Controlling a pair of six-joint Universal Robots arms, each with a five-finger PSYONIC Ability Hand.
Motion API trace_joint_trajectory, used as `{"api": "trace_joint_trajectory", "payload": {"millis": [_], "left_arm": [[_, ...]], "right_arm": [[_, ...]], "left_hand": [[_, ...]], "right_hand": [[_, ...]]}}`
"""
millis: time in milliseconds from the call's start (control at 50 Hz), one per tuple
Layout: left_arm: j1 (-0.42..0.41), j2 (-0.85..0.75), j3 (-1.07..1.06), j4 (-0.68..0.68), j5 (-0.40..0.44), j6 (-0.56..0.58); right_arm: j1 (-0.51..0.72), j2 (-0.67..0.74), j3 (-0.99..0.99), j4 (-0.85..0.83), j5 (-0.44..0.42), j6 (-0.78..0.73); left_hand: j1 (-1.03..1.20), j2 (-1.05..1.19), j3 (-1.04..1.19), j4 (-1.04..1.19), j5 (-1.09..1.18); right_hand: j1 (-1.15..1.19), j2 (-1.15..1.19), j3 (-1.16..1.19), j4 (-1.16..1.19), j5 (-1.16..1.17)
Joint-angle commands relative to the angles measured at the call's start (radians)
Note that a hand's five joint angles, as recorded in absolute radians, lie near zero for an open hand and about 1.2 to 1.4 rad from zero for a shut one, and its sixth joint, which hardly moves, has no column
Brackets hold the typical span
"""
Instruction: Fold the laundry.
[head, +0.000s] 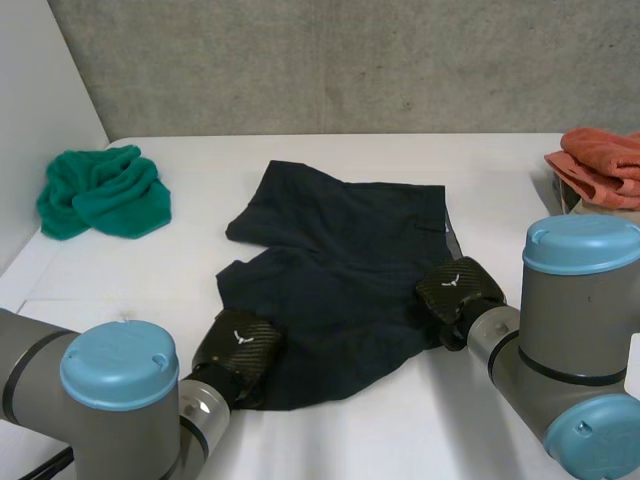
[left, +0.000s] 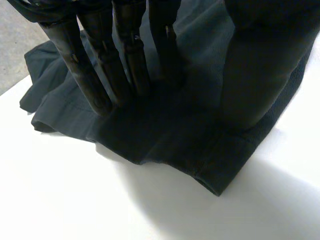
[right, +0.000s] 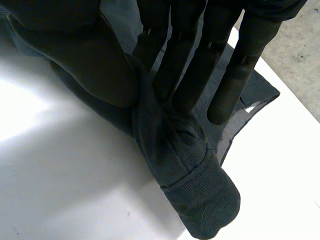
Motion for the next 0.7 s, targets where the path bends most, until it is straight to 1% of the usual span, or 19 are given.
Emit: {"api": "trace_joint_trajectory", "payload": {"millis": [20, 60, 100, 140, 200, 280, 300, 360, 380, 460, 520, 580, 600, 620, 640, 660, 680, 700], "left_arm": [[-0.003, 0.004, -0.003, 0.058, -0.005, 0.001], [-0.008, 0.011, -0.011, 0.081, -0.008, 0.001], [-0.011, 0.057, -0.018, 0.09, -0.013, 0.001], [-0.011, 0.104, -0.031, 0.076, -0.01, 0.008], [-0.012, 0.192, -0.077, 0.012, 0.001, 0.04], [-0.017, 0.29, -0.114, -0.179, 0.004, 0.144], [-0.029, 0.322, -0.121, -0.295, 0.004, 0.187], [-0.06, 0.357, -0.134, -0.429, 0.013, 0.218], [-0.087, 0.385, -0.138, -0.512, 0.025, 0.221], [-0.153, 0.449, -0.131, -0.624, 0.07, 0.218], [-0.155, 0.469, -0.114, -0.599, 0.078, 0.216], [-0.141, 0.445, -0.094, -0.462, 0.07, 0.213], [-0.135, 0.43, -0.091, -0.421, 0.067, 0.213], [-0.123, 0.398, -0.089, -0.349, 0.058, 0.212], [-0.114, 0.381, -0.091, -0.311, 0.052, 0.209], [-0.107, 0.371, -0.092, -0.29, 0.044, 0.205], [-0.103, 0.356, -0.097, -0.26, 0.02, 0.19], [-0.106, 0.35, -0.098, -0.254, 0.006, 0.179]], "right_arm": [[-0.002, -0.002, 0.003, -0.009, 0.005, 0.0], [0.0, -0.006, 0.003, -0.006, 0.011, 0.0], [0.0, -0.023, 0.005, 0.003, 0.015, -0.011], [0.0, -0.055, 0.01, 0.029, 0.016, -0.023], [-0.002, -0.1, 0.028, 0.098, 0.013, -0.061], [-0.003, -0.152, 0.066, 0.25, 0.007, -0.179], [-0.003, -0.178, 0.095, 0.314, 0.005, -0.242], [-0.005, -0.227, 0.161, 0.402, 0.005, -0.335], [-0.005, -0.259, 0.199, 0.445, 0.01, -0.39], [-0.005, -0.315, 0.247, 0.473, 0.001, -0.454], [-0.003, -0.315, 0.25, 0.445, -0.016, -0.44], [-0.003, -0.313, 0.241, 0.39, -0.037, -0.41], [-0.003, -0.3, 0.231, 0.334, -0.05, -0.364], [-0.002, -0.28, 0.221, 0.3, -0.053, -0.332], [-0.002, -0.261, 0.215, 0.275, -0.051, -0.305], [-0.002, -0.211, 0.197, 0.231, -0.044, -0.25], [0.0, -0.186, 0.185, 0.209, -0.038, -0.224], [0.0, -0.166, 0.177, 0.189, -0.033, -0.201]], "left_hand": [[0.637, 0.646, 0.645, 0.645, 0.648], [0.637, 0.646, 0.645, 0.645, 0.648], [0.637, 0.646, 0.645, 0.645, 0.648], [0.637, 0.646, 0.645, 0.645, 0.648], [0.637, 0.646, 0.645, 0.645, 0.648], [0.637, 0.646, 0.645, 0.645, 0.648], [0.637, 0.646, 0.645, 0.645, 0.648], [0.637, 0.646, 0.645, 0.645, 0.648], [0.637, 0.646, 0.645, 0.645, 0.648], [0.637, 0.646, 0.645, 0.645, 0.648], [0.637, 0.646, 0.645, 0.645, 0.648], [0.637, 0.646, 0.645, 0.645, 0.648], [0.637, 0.646, 0.645, 0.645, 0.648], [0.48, 0.489, 0.489, 0.488, 0.491], [0.182, 0.191, 0.191, 0.19, 0.193], [0.017, 0.025, 0.025, 0.024, 0.028], [-0.078, -0.069, -0.07, -0.07, -0.067], [-0.088, -0.079, -0.079, -0.08, -0.077]], "right_hand": [[0.275, 0.215, 0.204, 0.197, 0.209], [0.275, 0.215, 0.204, 0.197, 0.209], [0.275, 0.215, 0.204, 0.197, 0.209], [0.275, 0.215, 0.204, 0.197, 0.209], [0.275, 0.215, 0.204, 0.197, 0.209], [0.275, 0.215, 0.204, 0.197, 0.209], [0.275, 0.215, 0.204, 0.197, 0.209], [0.275, 0.215, 0.204, 0.197, 0.209], [0.275, 0.215, 0.204, 0.197, 0.209], [0.275, 0.215, 0.204, 0.197, 0.209], [0.275, 0.215, 0.204, 0.197, 0.209], [0.275, 0.215, 0.204, 0.197, 0.209], [0.275, 0.215, 0.204, 0.197, 0.209], [0.275, 0.215, 0.204, 0.197, 0.209], [0.275, 0.215, 0.204, 0.197, 0.209], [0.275, 0.215, 0.204, 0.197, 0.209], [0.275, 0.215, 0.204, 0.197, 0.209], [0.275, 0.215, 0.204, 0.197, 0.209]]}}
